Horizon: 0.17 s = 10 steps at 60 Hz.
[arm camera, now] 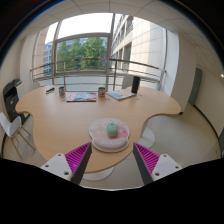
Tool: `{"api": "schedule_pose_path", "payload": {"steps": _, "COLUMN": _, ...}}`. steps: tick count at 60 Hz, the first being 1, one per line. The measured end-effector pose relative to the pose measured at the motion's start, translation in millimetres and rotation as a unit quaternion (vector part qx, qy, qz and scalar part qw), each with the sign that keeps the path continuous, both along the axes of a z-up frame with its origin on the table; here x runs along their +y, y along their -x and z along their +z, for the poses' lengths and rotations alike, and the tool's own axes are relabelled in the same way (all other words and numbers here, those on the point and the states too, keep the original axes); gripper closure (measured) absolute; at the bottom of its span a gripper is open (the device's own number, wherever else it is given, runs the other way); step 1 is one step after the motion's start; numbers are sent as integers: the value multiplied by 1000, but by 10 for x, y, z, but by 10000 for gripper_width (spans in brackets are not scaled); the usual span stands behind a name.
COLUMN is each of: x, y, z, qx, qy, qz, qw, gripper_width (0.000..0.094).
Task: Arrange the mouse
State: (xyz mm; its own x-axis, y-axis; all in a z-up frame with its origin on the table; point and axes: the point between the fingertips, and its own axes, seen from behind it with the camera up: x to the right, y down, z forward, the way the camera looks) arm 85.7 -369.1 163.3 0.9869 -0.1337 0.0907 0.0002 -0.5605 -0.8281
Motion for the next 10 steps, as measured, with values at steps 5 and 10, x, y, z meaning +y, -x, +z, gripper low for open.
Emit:
{"api": "schedule_pose_path", "payload": {"steps": 5, "x": -125, "y": -5, "z": 7, "qx": -2, "qy": 3, "qz": -5, "qw": 1000, "gripper_width": 87}}
{"api": "schedule_pose_path", "payload": {"steps": 10, "x": -207, "y": 5, "z": 42, "qx": -4, "qy": 4, "qz": -4, "qw": 1000, "gripper_width": 87}}
